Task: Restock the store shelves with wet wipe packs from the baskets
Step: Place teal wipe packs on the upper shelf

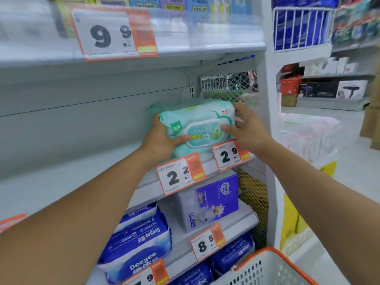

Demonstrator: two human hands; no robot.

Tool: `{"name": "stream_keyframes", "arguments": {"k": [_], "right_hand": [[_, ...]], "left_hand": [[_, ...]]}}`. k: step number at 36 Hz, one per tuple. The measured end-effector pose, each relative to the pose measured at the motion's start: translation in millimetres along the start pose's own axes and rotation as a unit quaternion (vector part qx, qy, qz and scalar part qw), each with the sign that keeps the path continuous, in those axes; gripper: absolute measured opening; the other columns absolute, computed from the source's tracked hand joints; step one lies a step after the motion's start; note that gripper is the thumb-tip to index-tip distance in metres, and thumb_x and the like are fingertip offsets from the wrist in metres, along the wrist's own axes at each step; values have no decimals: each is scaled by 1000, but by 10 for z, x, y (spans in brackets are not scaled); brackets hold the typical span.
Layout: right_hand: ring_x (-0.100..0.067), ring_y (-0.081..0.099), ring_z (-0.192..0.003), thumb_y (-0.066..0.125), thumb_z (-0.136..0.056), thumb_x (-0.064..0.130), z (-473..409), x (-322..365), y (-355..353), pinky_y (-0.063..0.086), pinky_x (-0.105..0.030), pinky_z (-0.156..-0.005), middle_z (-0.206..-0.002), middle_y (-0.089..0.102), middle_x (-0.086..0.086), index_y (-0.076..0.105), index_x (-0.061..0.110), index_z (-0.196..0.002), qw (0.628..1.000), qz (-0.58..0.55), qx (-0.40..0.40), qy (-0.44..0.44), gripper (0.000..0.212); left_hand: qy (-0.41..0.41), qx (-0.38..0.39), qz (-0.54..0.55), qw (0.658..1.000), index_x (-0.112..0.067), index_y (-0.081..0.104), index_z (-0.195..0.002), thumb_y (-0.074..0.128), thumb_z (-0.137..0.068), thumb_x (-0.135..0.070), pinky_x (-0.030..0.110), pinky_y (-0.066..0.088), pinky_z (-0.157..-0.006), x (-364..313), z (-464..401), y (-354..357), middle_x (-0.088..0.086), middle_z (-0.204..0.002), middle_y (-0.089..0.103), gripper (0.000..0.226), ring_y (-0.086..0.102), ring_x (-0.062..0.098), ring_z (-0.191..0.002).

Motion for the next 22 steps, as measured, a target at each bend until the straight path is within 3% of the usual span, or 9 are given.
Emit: {"name": "stream_keyframes", "arguments": {"k": [3,4,6,9,13,17,19,22], "right_hand": [[-29,63,-111,68,-88,17,-123,-16,31,53,-55,-92,-124,65,-5,52,18,-128,990,136,-29,-9,43],[-30,63,-111,68,-89,18,-148,-12,38,53,-54,-92,-124,66,-7,53,16,-127,986,164,-38,-6,40],[-31,63,-108,67,-91,20,-178,-20,46,53,-51,-90,-119,67,-10,56,12,-121,978,202,-56,2,33],[-32,63,-104,62,-95,21,-185,-33,34,52,-47,-89,-115,68,-10,58,11,-115,972,227,-57,8,22],[-29,64,-103,60,-97,24,-163,-43,-22,54,-47,-87,-118,67,-7,58,13,-117,971,232,-48,17,23],[-28,64,-109,63,-96,21,-89,-50,-49,53,-39,-89,-125,66,-8,57,13,-124,978,207,-28,18,30],[-30,59,-115,65,-95,20,-11,-19,-56,44,-30,-85,-127,63,-9,55,11,-127,971,237,-29,5,35],[-33,53,-118,67,-90,20,189,192,-86,41,-34,-90,-128,57,-15,54,8,-126,952,279,-85,-95,40]], "left_hand": [[-41,11,-69,997,-17,49,-135,71,-52,-85,39,48,-104,111,-79,57,2,-130,62,110,62,21,-116],[-46,26,-98,994,-17,54,-133,65,-52,-89,38,49,-102,104,-82,77,1,-129,64,109,63,21,-113],[-61,42,-155,985,-12,50,-137,60,-64,-86,35,49,-101,90,-89,112,1,-131,63,105,62,22,-114],[-76,66,-205,974,-6,39,-147,45,-65,-90,37,45,-106,8,-114,185,7,-142,55,118,57,26,-123],[-92,107,-277,950,-7,36,-150,40,-88,-72,39,39,-112,-82,-144,231,15,-152,41,90,46,31,-133],[-106,113,-273,949,-8,46,-143,43,-81,-77,39,43,-107,-185,-28,201,13,-143,51,93,53,31,-125],[-103,78,-290,948,-8,56,-131,52,-88,-67,35,47,-99,-283,89,165,13,-134,59,74,58,32,-118],[-63,-88,-272,956,-8,55,-123,69,-86,-52,33,47,-86,-520,428,8,12,-125,62,59,58,34,-115]]}}
Point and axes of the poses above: each hand's wrist, its own z-axis away from the middle knuckle, its own y-axis out of the palm, x = y × z, the point moved 5 cm from there along -z, towards the middle knuckle
